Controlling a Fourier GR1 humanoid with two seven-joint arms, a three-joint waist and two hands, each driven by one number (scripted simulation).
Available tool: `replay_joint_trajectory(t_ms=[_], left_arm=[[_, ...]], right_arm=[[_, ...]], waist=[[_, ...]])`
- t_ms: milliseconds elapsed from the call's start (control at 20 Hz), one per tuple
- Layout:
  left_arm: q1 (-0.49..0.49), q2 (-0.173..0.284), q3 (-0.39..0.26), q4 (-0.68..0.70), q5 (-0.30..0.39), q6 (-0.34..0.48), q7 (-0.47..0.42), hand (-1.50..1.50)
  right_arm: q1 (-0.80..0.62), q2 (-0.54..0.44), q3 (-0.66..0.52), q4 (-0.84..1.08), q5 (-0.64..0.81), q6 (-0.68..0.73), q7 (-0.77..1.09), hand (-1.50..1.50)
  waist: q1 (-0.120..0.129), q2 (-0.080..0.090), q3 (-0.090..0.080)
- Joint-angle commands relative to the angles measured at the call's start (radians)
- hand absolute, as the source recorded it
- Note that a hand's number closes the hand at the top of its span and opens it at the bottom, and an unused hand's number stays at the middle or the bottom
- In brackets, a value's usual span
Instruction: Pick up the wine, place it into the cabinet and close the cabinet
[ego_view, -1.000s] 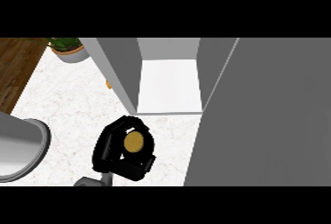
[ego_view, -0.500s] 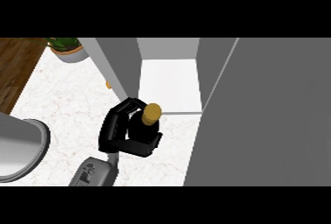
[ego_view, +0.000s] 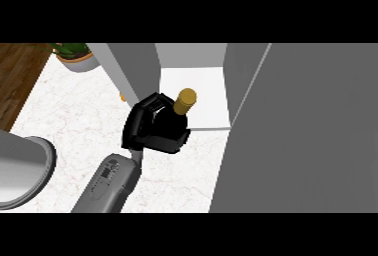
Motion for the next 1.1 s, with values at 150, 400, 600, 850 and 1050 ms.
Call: replay_joint_trajectory(t_ms=[150, 400, 600, 850, 1050], left_arm=[[-0.136, -0.002, -0.043, 0.146, 0.063, 0.069, -0.032, 1.5], [-0.193, -0.002, -0.018, 0.209, 0.087, 0.063, -0.035, 1.5], [-0.215, -0.002, -0.05, 0.24, 0.143, 0.1, -0.043, 1.5], [-0.228, -0.001, -0.061, 0.235, 0.143, 0.143, -0.012, 1.5], [-0.245, -0.001, -0.079, 0.274, 0.079, 0.227, -0.012, 1.5]], right_arm=[[0.109, -0.03, 0.028, -0.175, -0.014, 0.014, -0.04, -1.5], [0.091, -0.039, 0.019, -0.195, -0.014, 0.006, -0.006, -1.5], [0.079, 0.0, 0.039, -0.113, -0.025, 0.013, -0.066, -1.5], [0.096, -0.028, 0.031, -0.169, -0.059, 0.027, -0.058, -1.5], [0.1, -0.021, 0.043, -0.145, -0.071, 0.032, -0.094, -1.5]], waist=[[-0.012, 0.002, 0.001], [-0.024, 0.004, -0.001], [-0.027, 0.007, -0.001], [-0.054, 0.008, -0.001], [-0.068, 0.012, 0.0]])
